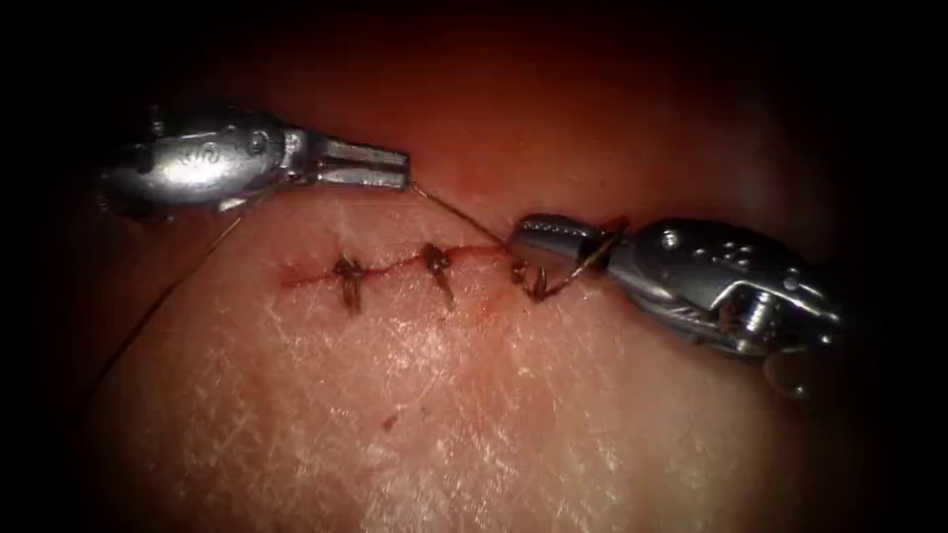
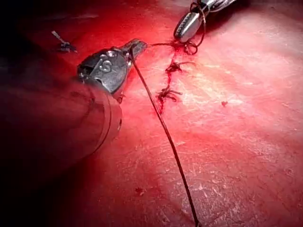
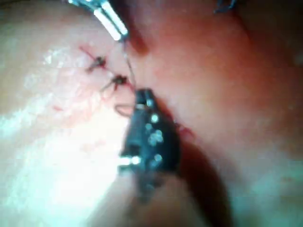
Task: Wound Closure
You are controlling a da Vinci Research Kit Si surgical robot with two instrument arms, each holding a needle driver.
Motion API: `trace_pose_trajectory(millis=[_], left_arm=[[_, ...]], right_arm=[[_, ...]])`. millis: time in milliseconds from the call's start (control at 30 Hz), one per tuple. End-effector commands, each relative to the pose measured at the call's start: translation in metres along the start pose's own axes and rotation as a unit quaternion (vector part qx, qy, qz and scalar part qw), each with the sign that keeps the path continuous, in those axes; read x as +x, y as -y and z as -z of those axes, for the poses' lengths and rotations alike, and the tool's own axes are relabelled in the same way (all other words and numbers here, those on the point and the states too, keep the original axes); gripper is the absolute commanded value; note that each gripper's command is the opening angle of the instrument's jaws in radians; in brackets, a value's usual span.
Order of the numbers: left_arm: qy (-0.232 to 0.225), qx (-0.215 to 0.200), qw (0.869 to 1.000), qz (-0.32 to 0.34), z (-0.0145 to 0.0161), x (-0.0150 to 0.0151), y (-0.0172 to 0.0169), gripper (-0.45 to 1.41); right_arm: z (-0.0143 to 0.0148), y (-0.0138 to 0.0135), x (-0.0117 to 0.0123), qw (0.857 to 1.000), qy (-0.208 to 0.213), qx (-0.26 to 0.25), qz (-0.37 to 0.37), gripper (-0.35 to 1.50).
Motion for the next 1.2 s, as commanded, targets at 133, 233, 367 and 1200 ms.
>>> trace_pose_trajectory(millis=[133,233,367,1200], left_arm=[[0.007,0.009,1.000,0.005,-0.0007,-0.0015,0.0048,-0.45],[0.012,0.018,1.000,0.006,-0.0007,-0.0020,0.0078,-0.45],[0.016,0.028,0.999,0.008,-0.0011,-0.0026,0.0119,-0.45],[0.029,0.055,0.998,0.032,-0.0058,-0.0038,0.0244,-0.45]], right_arm=[[-0.0006,0.0008,-0.0007,1.000,-0.004,0.003,0.006,-0.35],[-0.0006,0.0010,-0.0008,1.000,-0.004,0.003,0.006,-0.35],[-0.0005,0.0016,-0.0012,1.000,-0.006,0.007,0.014,-0.35],[0.0016,0.0060,-0.0036,0.998,-0.009,0.028,0.059,-0.35]])
